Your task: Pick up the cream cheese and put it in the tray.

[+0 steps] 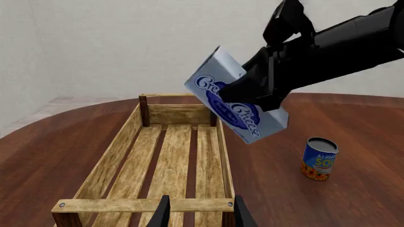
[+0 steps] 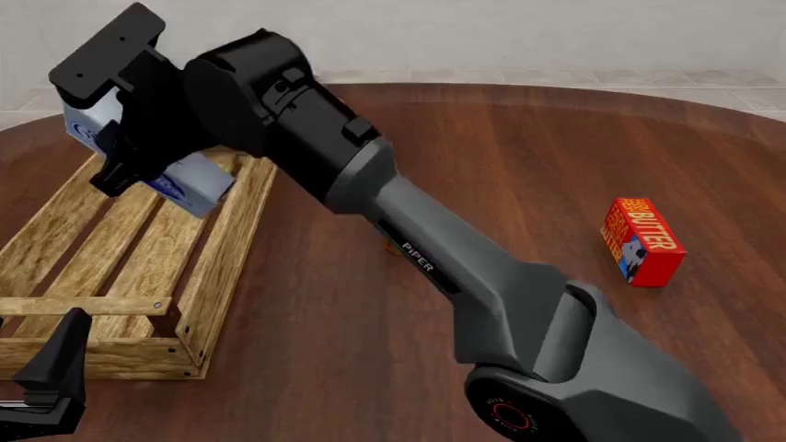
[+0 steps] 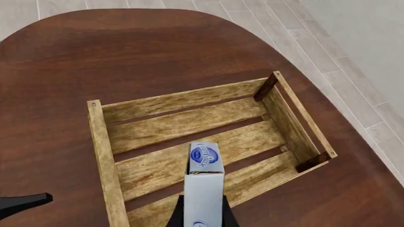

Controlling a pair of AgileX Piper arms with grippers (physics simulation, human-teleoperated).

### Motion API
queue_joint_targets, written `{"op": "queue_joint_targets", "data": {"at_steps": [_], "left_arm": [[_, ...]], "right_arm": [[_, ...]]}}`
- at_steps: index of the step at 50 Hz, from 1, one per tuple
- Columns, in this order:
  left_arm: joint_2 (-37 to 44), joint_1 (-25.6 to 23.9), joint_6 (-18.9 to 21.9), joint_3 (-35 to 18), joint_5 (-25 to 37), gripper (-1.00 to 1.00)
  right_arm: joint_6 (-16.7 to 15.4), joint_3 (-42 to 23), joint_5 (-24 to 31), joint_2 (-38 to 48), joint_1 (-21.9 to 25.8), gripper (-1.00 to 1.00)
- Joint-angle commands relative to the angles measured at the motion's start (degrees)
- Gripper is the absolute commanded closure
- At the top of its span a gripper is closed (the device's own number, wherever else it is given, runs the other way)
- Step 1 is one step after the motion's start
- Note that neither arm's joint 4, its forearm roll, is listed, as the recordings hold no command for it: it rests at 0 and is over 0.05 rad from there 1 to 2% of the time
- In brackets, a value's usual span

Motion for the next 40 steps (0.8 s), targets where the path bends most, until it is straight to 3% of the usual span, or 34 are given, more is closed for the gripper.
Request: {"op": "queue_joint_targets", "data": {"at_steps": [1,40], "left_arm": [[0.01,0.00,0.00,0.00,0.00,-1.00],[0.00,0.00,-0.01,0.00,0.00,-1.00]], "right_arm": [[4.51,-0.35,-4.44,2.16,2.00,1.00],[4.29,-0.29,-9.07,11.99,3.00,1.00]]}}
